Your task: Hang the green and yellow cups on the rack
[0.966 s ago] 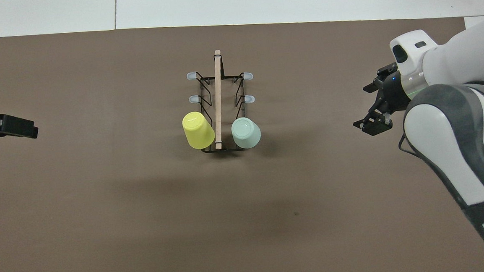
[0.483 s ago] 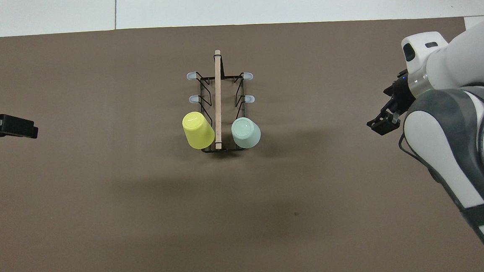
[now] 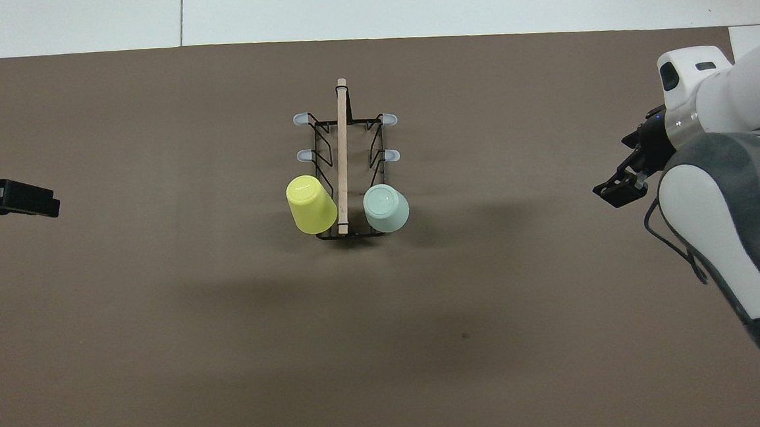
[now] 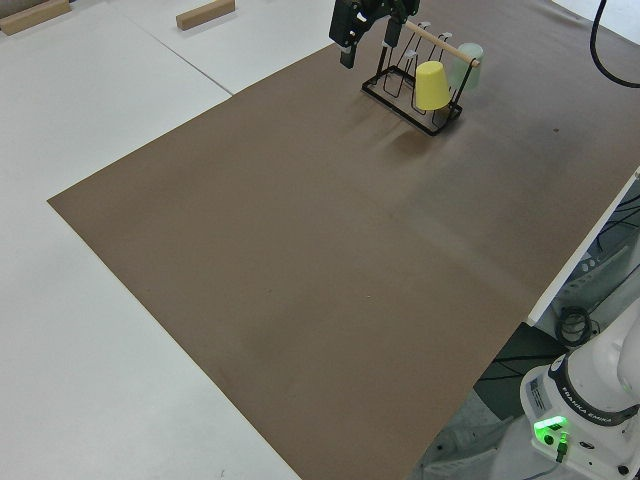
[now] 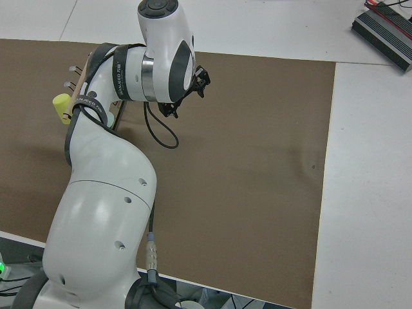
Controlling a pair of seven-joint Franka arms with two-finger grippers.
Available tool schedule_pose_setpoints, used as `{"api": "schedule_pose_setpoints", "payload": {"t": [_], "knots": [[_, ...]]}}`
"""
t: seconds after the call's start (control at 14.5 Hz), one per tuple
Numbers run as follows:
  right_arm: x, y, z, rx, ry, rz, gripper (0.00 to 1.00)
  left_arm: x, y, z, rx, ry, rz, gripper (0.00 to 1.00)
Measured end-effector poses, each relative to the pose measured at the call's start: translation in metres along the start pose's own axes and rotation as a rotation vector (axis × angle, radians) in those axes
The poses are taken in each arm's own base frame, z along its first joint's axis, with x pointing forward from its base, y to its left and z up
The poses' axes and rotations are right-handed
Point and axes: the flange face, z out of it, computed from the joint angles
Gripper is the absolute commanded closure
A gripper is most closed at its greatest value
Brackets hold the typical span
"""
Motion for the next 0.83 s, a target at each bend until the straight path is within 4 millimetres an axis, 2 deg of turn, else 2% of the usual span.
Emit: {"api": "schedule_pose_setpoints", "payload": {"t": [0.83], "knots": [[-0.012,0.016,-0.005,-0.034,0.031,0.050,0.00,0.000,0.001,0.000,0.000,0.000,0.002,0.00]]}}
